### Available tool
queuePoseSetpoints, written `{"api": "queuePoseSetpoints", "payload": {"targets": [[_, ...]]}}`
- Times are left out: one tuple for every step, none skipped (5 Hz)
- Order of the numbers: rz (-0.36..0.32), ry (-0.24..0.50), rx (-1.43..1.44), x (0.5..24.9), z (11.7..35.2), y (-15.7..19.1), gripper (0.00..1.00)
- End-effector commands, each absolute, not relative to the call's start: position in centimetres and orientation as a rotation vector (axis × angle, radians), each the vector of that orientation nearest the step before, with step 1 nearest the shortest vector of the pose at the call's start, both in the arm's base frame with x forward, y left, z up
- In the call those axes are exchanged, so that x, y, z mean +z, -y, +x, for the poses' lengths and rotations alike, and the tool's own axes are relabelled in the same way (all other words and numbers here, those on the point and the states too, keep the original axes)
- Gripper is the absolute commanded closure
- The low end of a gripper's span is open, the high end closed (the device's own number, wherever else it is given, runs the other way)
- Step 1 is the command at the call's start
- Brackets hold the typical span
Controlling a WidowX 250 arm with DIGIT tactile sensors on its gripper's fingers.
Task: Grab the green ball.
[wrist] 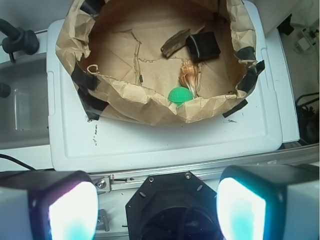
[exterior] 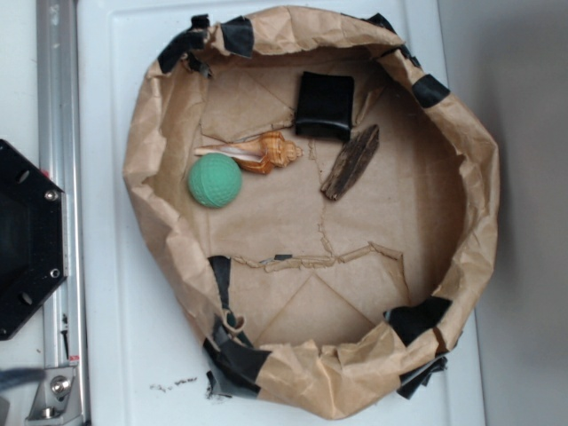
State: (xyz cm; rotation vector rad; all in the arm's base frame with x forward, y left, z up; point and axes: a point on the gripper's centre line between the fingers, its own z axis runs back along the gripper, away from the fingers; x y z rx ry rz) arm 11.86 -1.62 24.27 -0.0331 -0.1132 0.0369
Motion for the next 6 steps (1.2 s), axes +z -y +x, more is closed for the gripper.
{"api": "queuePoseSetpoints", "payload": {"targets": [[-0.033,0.113,0.037,24.3,11.9,1.6,0.0],[0.02,0.164,0.192,22.1,16.9,0.0,0.0],[0.021,0.173,0.24,19.5,21.8,-1.4,0.0],[0.057,0.118,0.287,15.7,22.3,-3.8,0.0],[0.055,0.089,0.249,11.9,21.3,-5.0,0.0],[0.055,0.089,0.249,11.9,21.3,-5.0,0.0]]}}
